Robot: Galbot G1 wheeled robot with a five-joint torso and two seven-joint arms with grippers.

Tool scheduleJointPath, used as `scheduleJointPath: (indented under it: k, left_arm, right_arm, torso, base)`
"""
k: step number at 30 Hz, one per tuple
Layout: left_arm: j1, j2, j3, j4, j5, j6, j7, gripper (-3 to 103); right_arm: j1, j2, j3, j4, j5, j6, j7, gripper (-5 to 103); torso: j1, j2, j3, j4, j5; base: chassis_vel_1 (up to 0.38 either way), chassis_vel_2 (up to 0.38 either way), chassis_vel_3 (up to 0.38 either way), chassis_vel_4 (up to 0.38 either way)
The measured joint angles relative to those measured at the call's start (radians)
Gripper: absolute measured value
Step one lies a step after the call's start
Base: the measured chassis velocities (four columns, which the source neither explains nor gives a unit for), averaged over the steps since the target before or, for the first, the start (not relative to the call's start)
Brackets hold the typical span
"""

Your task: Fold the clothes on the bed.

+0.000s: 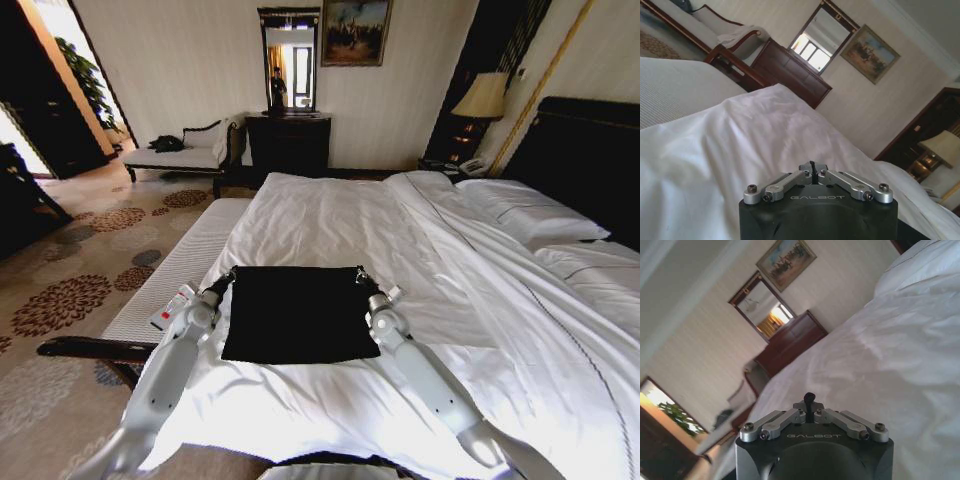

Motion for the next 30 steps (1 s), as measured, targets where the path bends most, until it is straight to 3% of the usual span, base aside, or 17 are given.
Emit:
scheduleJointPath:
  k: [14,20,30]
  left_arm:
    - [0.251,0.012,-0.052,-0.167,0.059,-0.029,0.017,0]
    - [0.361,0.018,-0.085,-0.231,0.096,-0.039,0.023,0]
    - [0.418,0.046,-0.146,-0.242,0.105,-0.050,0.027,0]
  right_arm:
    - [-0.239,-0.034,0.065,0.181,-0.062,0.028,-0.026,2]
    - [-0.322,-0.034,0.082,0.228,-0.091,0.030,0.004,2]
    - [-0.453,-0.055,0.124,0.285,-0.118,0.024,0.054,2]
  torso:
    - [0.000,0.000,0.000,-0.0002,0.0000]
    - [0.000,0.000,0.000,0.0001,-0.0002]
    - [0.000,0.000,0.000,-0.0001,-0.0001]
  base:
    - [0.000,0.000,0.000,0.000]
    - [0.000,0.000,0.000,0.000]
    - [0.000,0.000,0.000,0.000]
